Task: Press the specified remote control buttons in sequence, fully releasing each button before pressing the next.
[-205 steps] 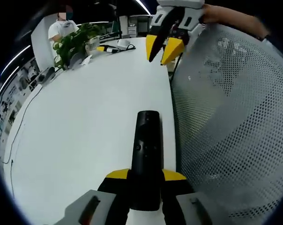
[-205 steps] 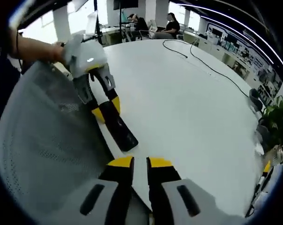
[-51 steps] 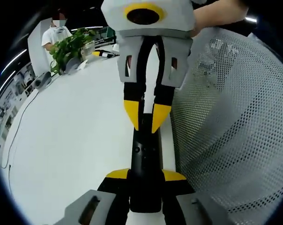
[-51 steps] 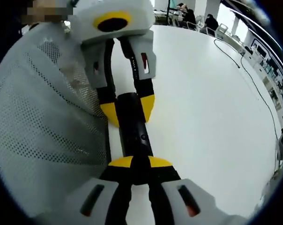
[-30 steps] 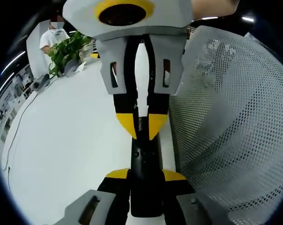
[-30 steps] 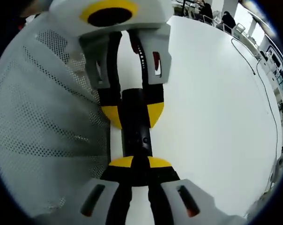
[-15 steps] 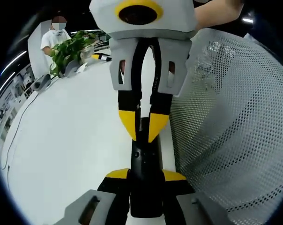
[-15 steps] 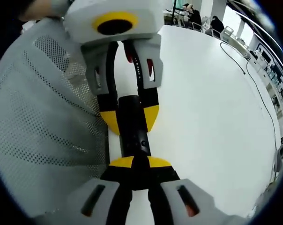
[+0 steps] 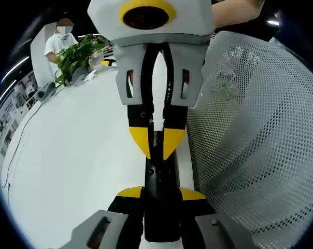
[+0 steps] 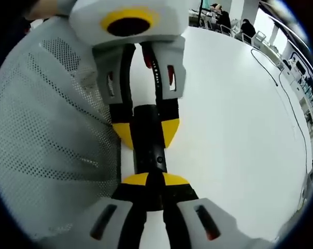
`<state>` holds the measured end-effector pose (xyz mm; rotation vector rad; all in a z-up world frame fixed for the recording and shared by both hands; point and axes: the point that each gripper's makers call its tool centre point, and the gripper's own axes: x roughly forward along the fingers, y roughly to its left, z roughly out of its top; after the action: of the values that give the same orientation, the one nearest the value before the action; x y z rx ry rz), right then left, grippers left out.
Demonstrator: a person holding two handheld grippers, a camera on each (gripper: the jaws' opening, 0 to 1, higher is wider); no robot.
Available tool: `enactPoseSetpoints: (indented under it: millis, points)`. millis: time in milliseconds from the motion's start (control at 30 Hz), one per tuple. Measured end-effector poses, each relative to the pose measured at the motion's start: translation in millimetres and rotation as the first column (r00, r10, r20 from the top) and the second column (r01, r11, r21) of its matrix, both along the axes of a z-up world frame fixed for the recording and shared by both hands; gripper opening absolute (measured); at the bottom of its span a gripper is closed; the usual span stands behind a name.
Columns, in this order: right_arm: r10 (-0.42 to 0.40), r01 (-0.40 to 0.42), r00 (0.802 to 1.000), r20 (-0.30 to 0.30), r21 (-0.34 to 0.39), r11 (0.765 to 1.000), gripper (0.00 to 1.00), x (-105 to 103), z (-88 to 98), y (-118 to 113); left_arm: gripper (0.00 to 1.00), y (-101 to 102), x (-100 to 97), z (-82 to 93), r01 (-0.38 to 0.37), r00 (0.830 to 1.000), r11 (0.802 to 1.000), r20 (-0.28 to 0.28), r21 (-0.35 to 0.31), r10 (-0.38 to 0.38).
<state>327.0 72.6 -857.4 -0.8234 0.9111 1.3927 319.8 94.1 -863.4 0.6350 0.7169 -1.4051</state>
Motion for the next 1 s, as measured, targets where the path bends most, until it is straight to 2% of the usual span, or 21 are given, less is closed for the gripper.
enactPoseSetpoints:
  millis: [33,100,167,233,500,633,733,833,867,933,1000]
  points:
    - [-0.006,0.006,1.000,0.002,0.005,1.000,0.07,-0.5,0.4,0.0,0.24,-0.1,0.0,-0.1,0.000,1.000,1.000,0.000,0.000,0.000]
    - [0.043,-0.045,0.998,0.051,0.037,0.998,0.07,-1.1,1.5,0.6,0.24,-0.2,0.1,-0.1,0.000,1.000,1.000,0.001,-0.001,0.000]
    - [-0.005,0.003,0.999,0.039,0.052,0.999,0.07,-2.1,1.7,-0.7,0.24,-0.4,0.3,-0.2,-0.003,1.000,1.000,0.001,-0.002,0.003]
    - [-0.002,-0.001,0.999,0.046,0.057,0.998,0.05,-2.3,1.9,0.3,0.24,-0.6,0.3,-0.4,-0.003,1.000,1.000,0.001,-0.002,0.003]
    - [0.052,-0.052,0.998,0.044,0.008,0.999,0.03,-2.2,0.9,3.3,0.24,-0.7,0.3,-0.7,0.000,1.000,1.000,0.001,-0.003,0.000]
    - [0.137,-0.136,0.988,0.078,-0.010,0.991,0.03,-4.0,0.7,3.3,0.24,-0.6,0.3,-0.8,0.001,1.000,1.000,0.001,-0.003,-0.001]
    - [0.137,-0.136,0.988,0.073,-0.020,0.990,0.03,-3.7,0.2,3.9,0.24,-0.6,0.2,-0.8,0.001,1.000,1.000,0.001,-0.003,-0.001]
    - [0.094,-0.093,0.993,0.065,-0.021,0.995,0.03,-3.6,-0.4,3.5,0.24,-0.6,0.2,-0.9,0.002,1.000,1.000,0.000,-0.004,-0.002]
    - [0.115,-0.116,0.989,0.096,0.004,0.993,0.02,-3.9,0.0,4.7,0.24,-0.6,0.2,-0.9,0.003,1.000,1.000,-0.001,-0.004,-0.003]
    - [0.043,-0.048,0.996,0.078,0.070,0.996,0.02,-3.3,0.3,3.8,0.24,-0.6,0.3,-0.9,0.003,1.000,1.000,-0.001,-0.005,-0.003]
    - [0.024,-0.029,0.997,0.076,0.060,0.998,0.03,-2.9,0.6,3.0,0.24,-0.7,0.3,-0.9,0.002,1.000,1.000,0.000,-0.005,-0.002]
